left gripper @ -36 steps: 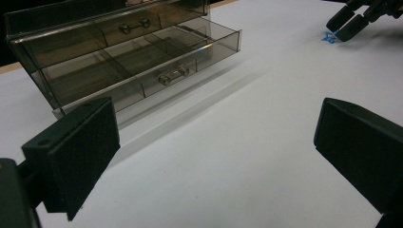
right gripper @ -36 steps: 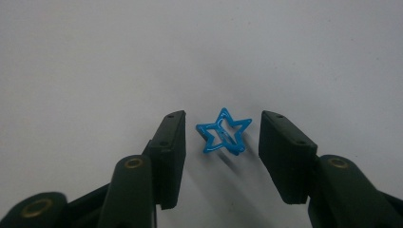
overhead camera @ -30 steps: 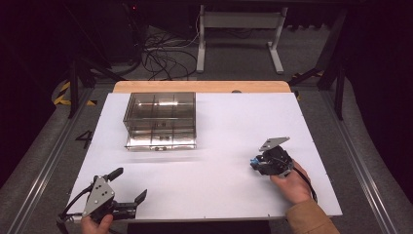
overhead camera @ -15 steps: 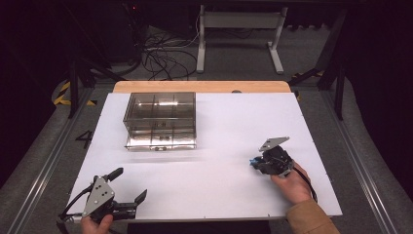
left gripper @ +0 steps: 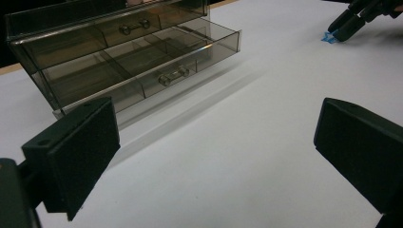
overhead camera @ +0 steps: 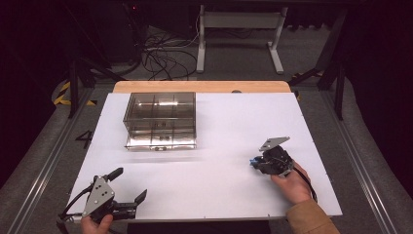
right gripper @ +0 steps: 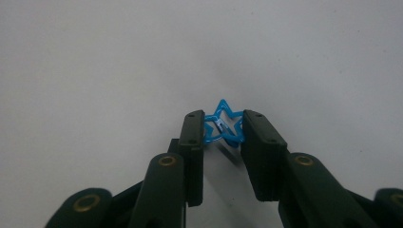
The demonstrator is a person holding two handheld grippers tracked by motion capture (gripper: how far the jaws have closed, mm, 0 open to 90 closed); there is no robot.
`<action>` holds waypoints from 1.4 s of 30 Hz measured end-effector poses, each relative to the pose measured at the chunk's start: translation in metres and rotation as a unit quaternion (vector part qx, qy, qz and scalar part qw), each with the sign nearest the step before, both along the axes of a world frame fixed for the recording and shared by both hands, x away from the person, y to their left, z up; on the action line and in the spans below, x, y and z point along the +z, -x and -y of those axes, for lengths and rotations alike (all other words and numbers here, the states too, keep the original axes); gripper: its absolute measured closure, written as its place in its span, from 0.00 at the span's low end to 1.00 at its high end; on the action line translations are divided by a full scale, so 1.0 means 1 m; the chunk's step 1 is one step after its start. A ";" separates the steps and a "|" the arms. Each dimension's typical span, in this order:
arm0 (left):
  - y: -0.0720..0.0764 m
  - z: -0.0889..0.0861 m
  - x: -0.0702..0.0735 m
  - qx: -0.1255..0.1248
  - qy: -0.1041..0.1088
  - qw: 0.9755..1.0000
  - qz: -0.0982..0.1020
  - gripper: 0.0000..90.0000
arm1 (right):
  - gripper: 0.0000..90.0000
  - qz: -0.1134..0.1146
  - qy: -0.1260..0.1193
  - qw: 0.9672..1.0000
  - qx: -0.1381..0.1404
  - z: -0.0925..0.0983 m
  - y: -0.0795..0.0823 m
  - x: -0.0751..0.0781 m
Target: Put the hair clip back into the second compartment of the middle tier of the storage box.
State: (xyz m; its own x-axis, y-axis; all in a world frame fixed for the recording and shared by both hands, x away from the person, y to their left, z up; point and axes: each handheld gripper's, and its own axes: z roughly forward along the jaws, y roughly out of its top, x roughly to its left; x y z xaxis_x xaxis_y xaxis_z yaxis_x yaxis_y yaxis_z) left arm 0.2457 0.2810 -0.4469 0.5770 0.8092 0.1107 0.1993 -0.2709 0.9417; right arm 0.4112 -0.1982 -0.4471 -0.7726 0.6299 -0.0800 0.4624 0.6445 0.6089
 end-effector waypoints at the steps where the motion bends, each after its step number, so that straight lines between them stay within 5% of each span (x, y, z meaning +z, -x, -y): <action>1: 0.000 0.000 0.000 0.000 0.000 1.000 0.000 0.02 | 0.79 0.000 -0.003 1.000 0.002 0.000 0.000 0.001; 21: 0.000 0.000 0.000 0.000 0.003 1.000 0.001 0.02 | 0.79 0.080 -0.078 0.994 0.012 0.008 0.017 0.023; 28: 0.000 0.000 0.000 0.000 0.003 1.000 0.001 0.02 | 0.79 0.109 -0.114 0.987 0.021 0.012 0.023 0.029; 34: 0.000 0.000 0.000 0.000 0.004 1.000 0.001 0.02 | 0.79 0.132 -0.121 0.983 0.025 0.013 0.028 0.032; 42: 0.000 0.000 0.000 0.000 0.003 1.000 0.001 0.02 | 0.79 0.133 -0.120 0.984 0.024 0.013 0.027 0.032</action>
